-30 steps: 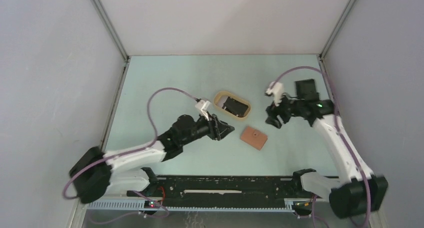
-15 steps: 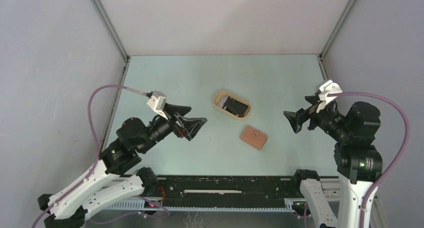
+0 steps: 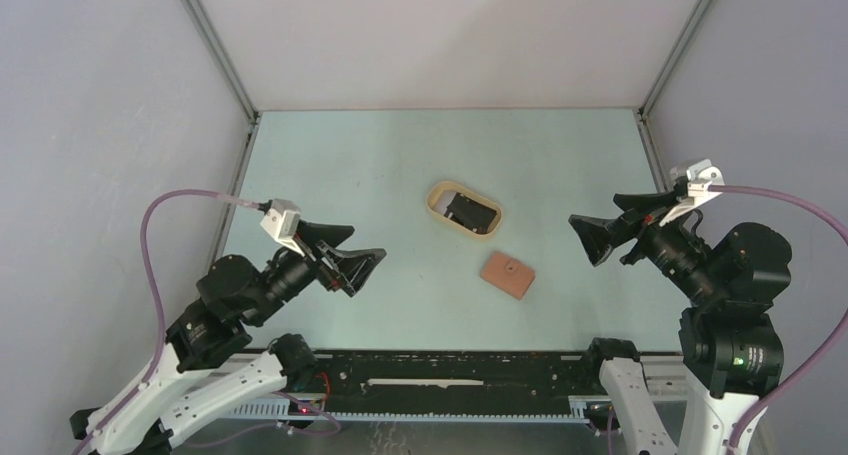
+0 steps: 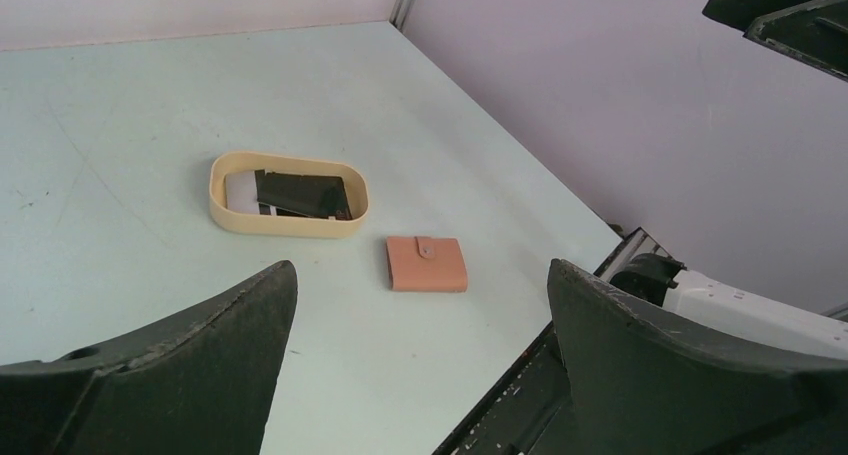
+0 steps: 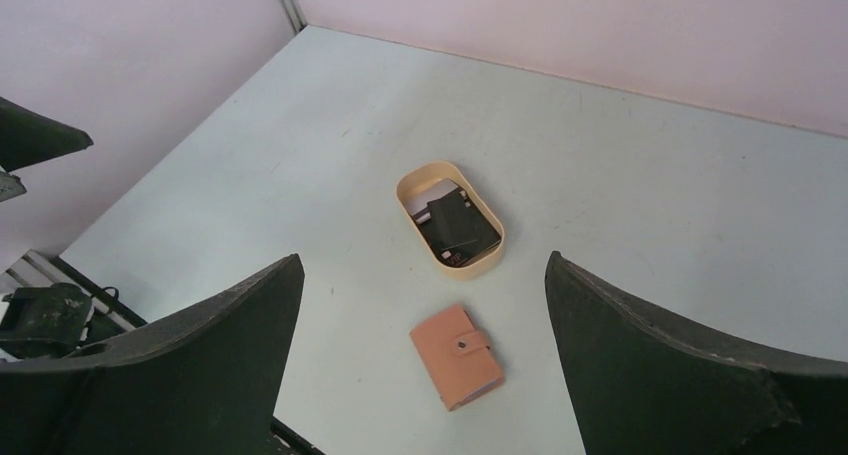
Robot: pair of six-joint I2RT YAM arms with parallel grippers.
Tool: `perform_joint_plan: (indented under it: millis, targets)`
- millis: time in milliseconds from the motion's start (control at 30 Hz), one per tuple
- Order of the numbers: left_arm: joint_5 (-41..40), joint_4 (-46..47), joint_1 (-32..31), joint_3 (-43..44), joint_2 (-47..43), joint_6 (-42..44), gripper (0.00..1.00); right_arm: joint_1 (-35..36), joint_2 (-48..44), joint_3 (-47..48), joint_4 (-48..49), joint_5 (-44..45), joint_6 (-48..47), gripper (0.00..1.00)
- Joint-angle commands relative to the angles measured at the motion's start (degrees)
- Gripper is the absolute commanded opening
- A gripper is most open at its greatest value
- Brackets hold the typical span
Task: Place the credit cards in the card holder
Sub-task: Reset both arms
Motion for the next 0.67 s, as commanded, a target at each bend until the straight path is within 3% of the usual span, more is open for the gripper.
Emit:
perform_joint_plan:
  millis: [0, 633]
  targets:
    - [-0.9, -0.9, 0.2, 1.7, -1.3, 1.7, 1.00, -0.6, -0.3, 1.0, 1.2, 0.0, 3.3, 1.00]
    - [-1.1, 0.0, 0.2, -0.8, -3.0, 2.0, 1.00, -1.3, -0.7, -0.5, 1.8, -0.3, 2.3, 1.00]
